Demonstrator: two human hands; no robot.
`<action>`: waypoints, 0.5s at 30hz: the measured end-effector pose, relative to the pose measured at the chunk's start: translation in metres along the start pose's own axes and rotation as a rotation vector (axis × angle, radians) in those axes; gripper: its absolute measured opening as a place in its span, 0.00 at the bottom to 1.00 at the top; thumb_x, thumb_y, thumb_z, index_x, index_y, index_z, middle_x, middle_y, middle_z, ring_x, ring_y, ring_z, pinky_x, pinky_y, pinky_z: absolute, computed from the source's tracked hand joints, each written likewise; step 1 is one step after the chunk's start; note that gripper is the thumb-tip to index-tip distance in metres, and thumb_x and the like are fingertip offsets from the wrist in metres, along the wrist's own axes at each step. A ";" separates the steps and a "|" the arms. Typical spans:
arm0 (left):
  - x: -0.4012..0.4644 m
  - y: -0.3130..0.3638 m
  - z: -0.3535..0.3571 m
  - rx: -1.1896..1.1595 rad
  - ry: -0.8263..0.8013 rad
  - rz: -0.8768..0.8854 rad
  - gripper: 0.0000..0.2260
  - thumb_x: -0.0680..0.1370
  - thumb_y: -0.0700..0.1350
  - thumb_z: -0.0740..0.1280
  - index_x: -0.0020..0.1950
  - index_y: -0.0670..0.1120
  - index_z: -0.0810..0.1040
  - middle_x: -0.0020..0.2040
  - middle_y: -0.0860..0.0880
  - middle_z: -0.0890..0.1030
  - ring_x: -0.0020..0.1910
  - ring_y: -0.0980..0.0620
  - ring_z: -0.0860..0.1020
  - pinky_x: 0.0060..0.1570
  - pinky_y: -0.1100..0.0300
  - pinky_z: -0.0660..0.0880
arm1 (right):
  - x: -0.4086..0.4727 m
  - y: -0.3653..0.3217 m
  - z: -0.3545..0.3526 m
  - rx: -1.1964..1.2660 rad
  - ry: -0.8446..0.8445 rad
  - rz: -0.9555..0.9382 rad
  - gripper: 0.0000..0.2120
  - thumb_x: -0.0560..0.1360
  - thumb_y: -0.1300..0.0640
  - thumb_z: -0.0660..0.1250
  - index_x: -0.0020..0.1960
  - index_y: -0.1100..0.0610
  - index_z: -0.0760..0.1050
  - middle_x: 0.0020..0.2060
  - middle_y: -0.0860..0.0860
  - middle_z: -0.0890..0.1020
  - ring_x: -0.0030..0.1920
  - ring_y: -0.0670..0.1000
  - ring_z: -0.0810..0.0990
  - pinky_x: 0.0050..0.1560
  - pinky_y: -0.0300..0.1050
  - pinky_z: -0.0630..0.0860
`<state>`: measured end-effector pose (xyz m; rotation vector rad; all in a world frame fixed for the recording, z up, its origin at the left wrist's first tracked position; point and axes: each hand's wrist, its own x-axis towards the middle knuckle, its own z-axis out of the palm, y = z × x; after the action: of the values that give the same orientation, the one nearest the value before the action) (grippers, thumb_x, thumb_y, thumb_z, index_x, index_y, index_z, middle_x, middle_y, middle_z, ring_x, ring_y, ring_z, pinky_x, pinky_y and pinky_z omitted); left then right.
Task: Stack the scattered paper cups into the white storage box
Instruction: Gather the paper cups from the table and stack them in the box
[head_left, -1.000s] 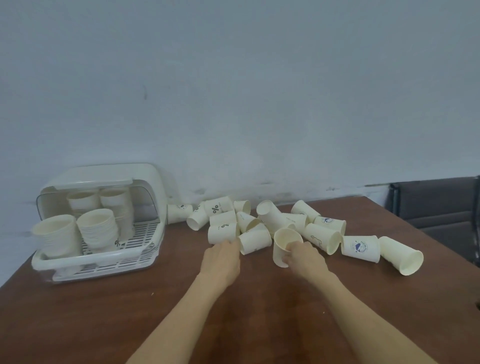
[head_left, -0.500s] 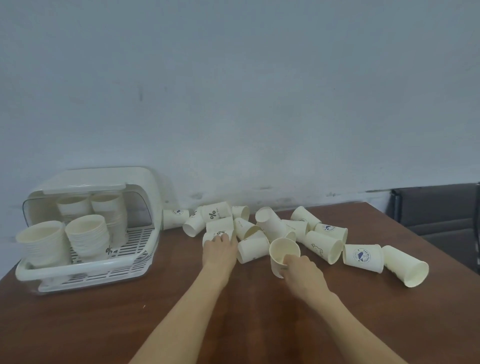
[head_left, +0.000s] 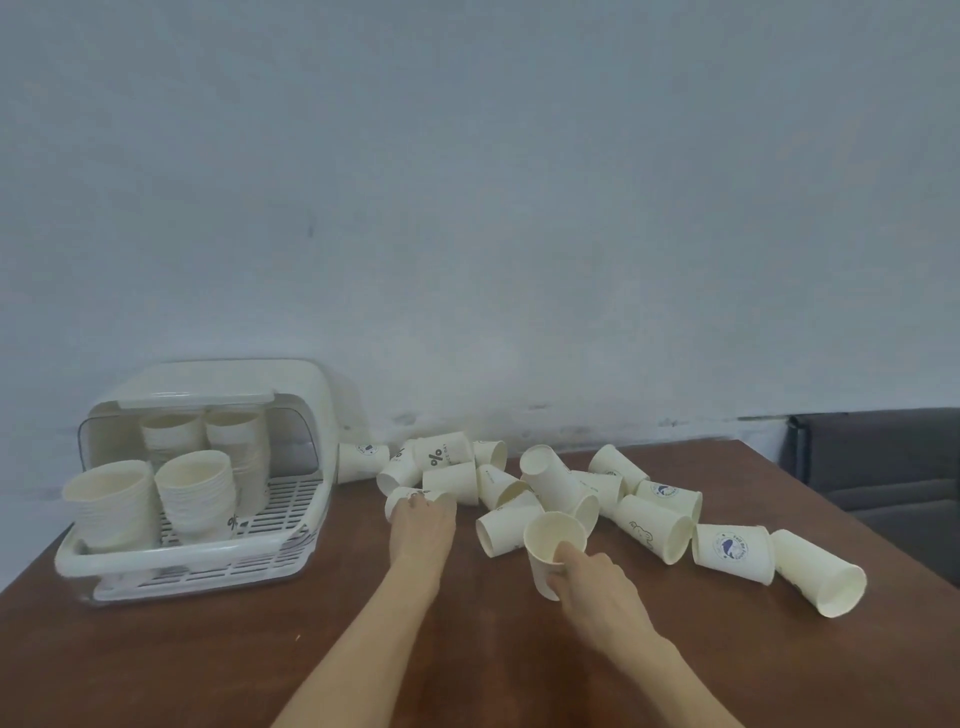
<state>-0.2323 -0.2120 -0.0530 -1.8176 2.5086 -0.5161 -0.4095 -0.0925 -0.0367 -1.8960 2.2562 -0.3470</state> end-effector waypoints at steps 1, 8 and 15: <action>-0.001 0.000 0.000 -0.008 0.007 0.001 0.15 0.75 0.32 0.62 0.59 0.44 0.72 0.53 0.45 0.79 0.56 0.45 0.76 0.55 0.54 0.70 | 0.000 -0.001 -0.001 0.002 0.004 -0.005 0.04 0.80 0.53 0.54 0.48 0.53 0.61 0.43 0.53 0.71 0.42 0.57 0.68 0.43 0.49 0.68; -0.022 -0.009 -0.016 -0.011 0.059 0.021 0.16 0.73 0.31 0.63 0.59 0.41 0.72 0.45 0.45 0.75 0.56 0.45 0.76 0.53 0.54 0.68 | -0.007 -0.014 -0.003 0.033 0.075 -0.037 0.03 0.78 0.55 0.56 0.46 0.53 0.65 0.41 0.53 0.72 0.41 0.59 0.68 0.41 0.49 0.67; -0.055 -0.027 -0.024 -0.008 0.073 0.007 0.17 0.74 0.36 0.65 0.62 0.44 0.71 0.57 0.44 0.78 0.57 0.44 0.75 0.52 0.54 0.66 | -0.015 -0.033 -0.011 0.039 0.160 -0.058 0.05 0.74 0.53 0.61 0.44 0.55 0.71 0.40 0.53 0.78 0.39 0.57 0.70 0.38 0.47 0.67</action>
<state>-0.1937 -0.1622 -0.0339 -1.8250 2.5663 -0.5828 -0.3787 -0.0824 -0.0164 -1.9823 2.2764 -0.5657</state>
